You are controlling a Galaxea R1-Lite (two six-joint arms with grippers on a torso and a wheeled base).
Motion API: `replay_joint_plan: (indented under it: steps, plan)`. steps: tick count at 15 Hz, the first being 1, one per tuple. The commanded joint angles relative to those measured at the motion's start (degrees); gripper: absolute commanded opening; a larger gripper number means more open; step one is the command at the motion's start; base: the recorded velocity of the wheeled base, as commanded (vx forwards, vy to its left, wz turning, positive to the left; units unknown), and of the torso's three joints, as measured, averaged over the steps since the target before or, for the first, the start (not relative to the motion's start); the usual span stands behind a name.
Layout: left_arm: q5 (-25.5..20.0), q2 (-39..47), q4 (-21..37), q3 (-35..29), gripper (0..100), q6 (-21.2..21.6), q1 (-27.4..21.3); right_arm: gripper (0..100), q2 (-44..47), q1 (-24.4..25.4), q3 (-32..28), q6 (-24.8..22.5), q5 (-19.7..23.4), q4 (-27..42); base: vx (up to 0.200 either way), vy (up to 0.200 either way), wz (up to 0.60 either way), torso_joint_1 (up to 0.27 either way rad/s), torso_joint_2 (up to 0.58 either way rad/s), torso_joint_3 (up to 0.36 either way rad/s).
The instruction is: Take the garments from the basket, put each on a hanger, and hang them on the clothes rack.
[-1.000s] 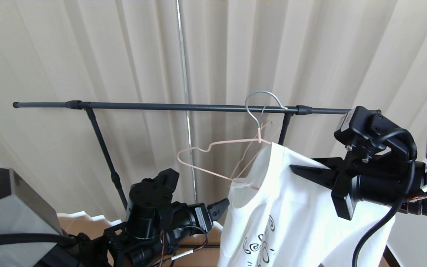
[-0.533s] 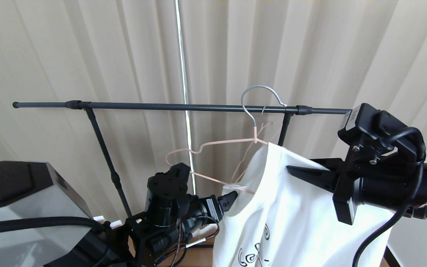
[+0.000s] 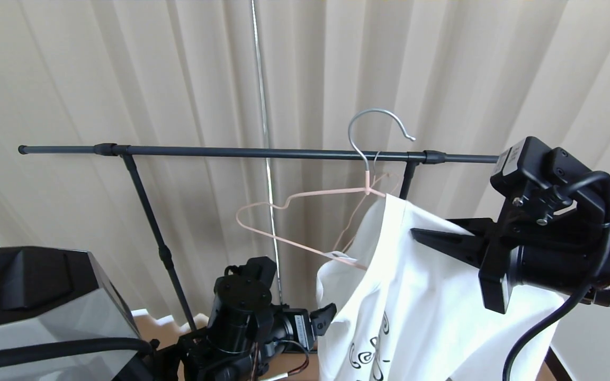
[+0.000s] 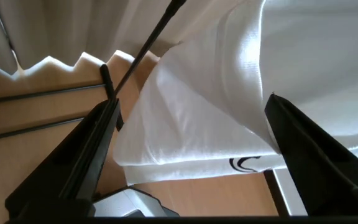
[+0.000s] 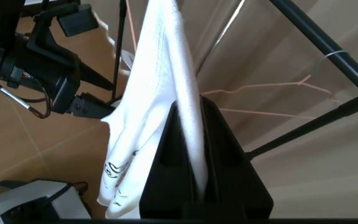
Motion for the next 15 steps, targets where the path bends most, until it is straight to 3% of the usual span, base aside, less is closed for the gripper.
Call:
replay_joint_plan:
  steps: [1, 7, 8, 15]
  plan:
    - [0.45, 0.25, -0.02, 0.28, 100, 0.70, -0.35, 0, -0.50, -0.07, 0.00, -0.01, 0.04, 0.03, 0.000, 0.000, 0.00, 0.000, 0.00, 0.000]
    - [0.54, 3.15, 0.25, -2.88, 100, 0.79, 3.52, 0, -2.17, -0.95, 0.18, -0.01, -0.05, 0.12, 0.000, 0.000, 0.00, 0.000, 0.00, 0.000]
    - [0.54, 2.71, 0.25, -2.97, 0, 0.79, 3.87, 0, -2.17, -1.04, 0.27, -0.01, -0.05, 0.12, 0.000, 0.000, 0.00, 0.000, 0.00, 0.000]
    - [0.54, -4.24, 0.16, -3.58, 0, 6.15, 6.68, 0, 0.82, -2.71, 0.27, 0.07, 0.13, 0.03, 0.000, 0.000, 0.00, 0.000, 0.00, 0.000]
